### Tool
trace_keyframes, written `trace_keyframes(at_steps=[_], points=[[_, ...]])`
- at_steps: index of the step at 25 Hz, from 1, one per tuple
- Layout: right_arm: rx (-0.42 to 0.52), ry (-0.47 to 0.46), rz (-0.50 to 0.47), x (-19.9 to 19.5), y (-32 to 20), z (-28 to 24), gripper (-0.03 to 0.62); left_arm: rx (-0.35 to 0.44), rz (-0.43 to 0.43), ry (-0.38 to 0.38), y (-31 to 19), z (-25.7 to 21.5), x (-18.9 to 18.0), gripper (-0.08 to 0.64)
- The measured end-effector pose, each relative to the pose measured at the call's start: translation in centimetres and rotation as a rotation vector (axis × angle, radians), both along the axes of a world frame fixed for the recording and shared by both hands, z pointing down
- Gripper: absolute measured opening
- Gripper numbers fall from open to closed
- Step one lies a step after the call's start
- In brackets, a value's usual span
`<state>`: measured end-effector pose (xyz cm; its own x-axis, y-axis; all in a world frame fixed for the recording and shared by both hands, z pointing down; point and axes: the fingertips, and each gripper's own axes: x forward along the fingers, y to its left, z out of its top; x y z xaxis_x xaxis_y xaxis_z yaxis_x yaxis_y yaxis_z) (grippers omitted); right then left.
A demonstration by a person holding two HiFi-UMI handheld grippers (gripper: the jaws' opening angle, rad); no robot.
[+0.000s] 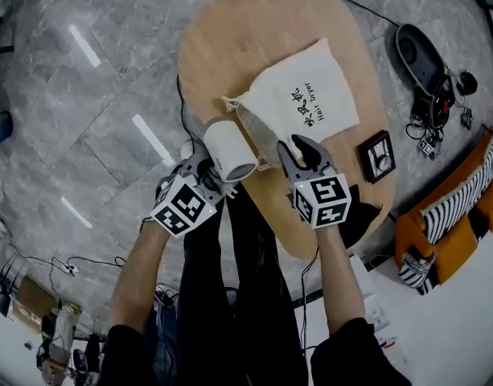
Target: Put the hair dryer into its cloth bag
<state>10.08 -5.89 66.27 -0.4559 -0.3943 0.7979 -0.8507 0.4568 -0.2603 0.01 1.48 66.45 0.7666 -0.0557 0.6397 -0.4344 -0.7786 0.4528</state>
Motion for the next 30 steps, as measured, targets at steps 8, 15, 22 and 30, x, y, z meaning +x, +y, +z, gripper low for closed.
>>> trace_keyframes(at_steps=[8, 15, 22, 30], points=[[-0.051, -0.023, -0.019, -0.4, 0.2, 0.3, 0.046, -0.016, 0.137, -0.087, 1.3, 1.8, 0.6, 0.199], [-0.063, -0.052, -0.063, -1.4, -0.1, -1.0, 0.041, 0.018, 0.274, -0.199, 0.8, 3.3, 0.7, 0.199], [-0.074, -0.078, -0.074, -2.0, -0.1, -1.6, 0.041, 0.066, 0.379, -0.363, -1.8, 5.4, 0.2, 0.199], [-0.063, -0.107, -0.070, -2.8, -0.2, -2.3, 0.041, 0.104, 0.473, -0.481, -2.9, 6.1, 1.3, 0.201]])
